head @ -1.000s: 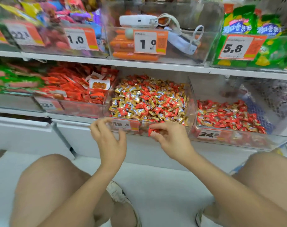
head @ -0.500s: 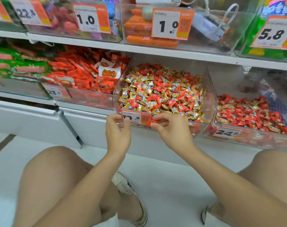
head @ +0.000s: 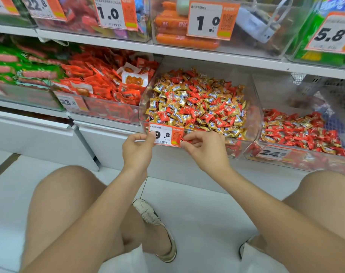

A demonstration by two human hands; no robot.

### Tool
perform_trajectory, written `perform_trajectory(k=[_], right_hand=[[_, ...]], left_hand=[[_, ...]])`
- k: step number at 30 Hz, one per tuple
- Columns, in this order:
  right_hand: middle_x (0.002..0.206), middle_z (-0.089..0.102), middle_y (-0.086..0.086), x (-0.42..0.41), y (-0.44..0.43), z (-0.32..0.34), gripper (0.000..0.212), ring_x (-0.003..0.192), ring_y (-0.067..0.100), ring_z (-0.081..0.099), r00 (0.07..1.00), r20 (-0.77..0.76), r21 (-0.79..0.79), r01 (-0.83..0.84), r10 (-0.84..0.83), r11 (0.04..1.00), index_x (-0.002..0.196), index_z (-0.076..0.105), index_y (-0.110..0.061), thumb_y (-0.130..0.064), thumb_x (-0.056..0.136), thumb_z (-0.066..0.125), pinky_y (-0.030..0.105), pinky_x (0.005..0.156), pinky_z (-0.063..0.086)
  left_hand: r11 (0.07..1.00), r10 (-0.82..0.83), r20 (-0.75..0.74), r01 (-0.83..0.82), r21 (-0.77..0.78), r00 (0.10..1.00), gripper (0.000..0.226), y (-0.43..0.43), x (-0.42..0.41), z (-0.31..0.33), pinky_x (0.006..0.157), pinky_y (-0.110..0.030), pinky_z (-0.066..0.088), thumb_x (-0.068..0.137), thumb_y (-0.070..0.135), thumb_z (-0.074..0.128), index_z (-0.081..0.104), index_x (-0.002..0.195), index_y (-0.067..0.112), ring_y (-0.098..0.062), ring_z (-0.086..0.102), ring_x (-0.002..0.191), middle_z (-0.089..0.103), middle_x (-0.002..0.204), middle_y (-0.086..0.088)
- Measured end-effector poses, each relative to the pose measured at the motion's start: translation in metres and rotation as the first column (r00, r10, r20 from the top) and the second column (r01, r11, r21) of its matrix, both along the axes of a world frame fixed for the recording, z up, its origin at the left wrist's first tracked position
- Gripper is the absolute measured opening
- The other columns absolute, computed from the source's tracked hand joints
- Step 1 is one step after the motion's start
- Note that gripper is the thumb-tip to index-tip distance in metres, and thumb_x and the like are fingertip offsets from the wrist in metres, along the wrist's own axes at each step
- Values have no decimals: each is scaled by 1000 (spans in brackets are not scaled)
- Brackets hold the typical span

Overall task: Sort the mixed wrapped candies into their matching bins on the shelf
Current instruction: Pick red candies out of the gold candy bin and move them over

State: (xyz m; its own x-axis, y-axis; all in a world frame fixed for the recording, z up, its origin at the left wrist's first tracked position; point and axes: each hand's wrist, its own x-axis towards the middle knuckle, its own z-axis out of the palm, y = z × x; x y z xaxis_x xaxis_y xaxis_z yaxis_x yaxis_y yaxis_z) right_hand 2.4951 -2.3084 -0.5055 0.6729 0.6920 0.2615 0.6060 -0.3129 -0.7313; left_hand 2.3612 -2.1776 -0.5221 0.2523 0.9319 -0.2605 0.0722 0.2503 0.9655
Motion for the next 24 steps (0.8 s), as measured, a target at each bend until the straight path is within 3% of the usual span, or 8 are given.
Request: perform_trajectory(k=[2, 5, 8, 11, 14, 18, 24], right_hand=[[72, 71, -19, 0, -1, 2, 10, 73, -1, 70, 1000, 24, -15, -6, 7, 1000, 93, 83, -19, -25, 86, 87, 18, 81, 55], [68, 71, -11, -1, -4, 10, 14, 68, 3, 69, 999, 44, -16, -32, 32, 999, 99, 81, -22, -24, 86, 85, 26, 83, 57], [69, 67, -11, 2, -8, 26, 21, 66, 5, 64, 995, 102, 67, -8, 2, 998, 106, 79, -25, -19, 86, 77, 19, 76, 50], [87, 67, -15, 19, -16, 43, 17, 77, 2, 59, 970, 214, 168, 81, -117, 982, 102, 80, -24, -17, 89, 71, 10, 77, 43], [105, 74, -5, 47, -25, 45, 23, 96, 14, 65, 933, 317, 82, 150, -169, 985, 116, 78, -17, -18, 96, 65, 33, 95, 52], [119, 72, 13, 63, -33, 40, 34, 116, 34, 62, 914, 397, -182, 165, -81, 969, 128, 74, -12, -18, 97, 62, 45, 102, 50], [119, 72, 6, 61, -54, 61, 33, 115, 31, 61, 886, 461, -280, 80, 60, 957, 125, 74, -19, -23, 96, 59, 46, 97, 52]], left_hand=[[996, -19, -68, 25, 90, 997, 30, 3, -2, -2, 70, -29, 46, 92, 42, 77, 67, 104, 16, -13, 72, 91, 77, 94, 1], [899, -12, -363, 169, 404, 932, 11, 4, -6, -6, 88, -42, 52, 97, 39, 65, 65, 101, 28, -20, 69, 96, 73, 99, 14], [660, 150, -458, 256, 706, 876, 23, -3, -6, -5, 91, -48, 47, 95, 20, 62, 62, 116, 27, -23, 61, 103, 64, 114, 8], [332, 100, -492, 437, 836, 865, 53, -10, -3, 0, 98, -49, 43, 88, 2, 62, 61, 136, 23, -29, 52, 119, 55, 133, -1], [109, 48, -560, 553, 826, 827, 58, -9, 4, -2, 105, -49, 40, 88, -3, 63, 62, 141, 21, -33, 51, 126, 57, 138, -6], [26, 78, -544, 543, 839, 836, 48, -9, 4, -4, 101, -49, 43, 88, -4, 64, 70, 132, 15, -34, 56, 119, 64, 131, -8], [8, 148, -597, 603, 798, 788, 35, -24, 11, 9, 112, -52, 38, 89, 9, 57, 72, 121, 13, -34, 59, 121, 63, 135, -8]])
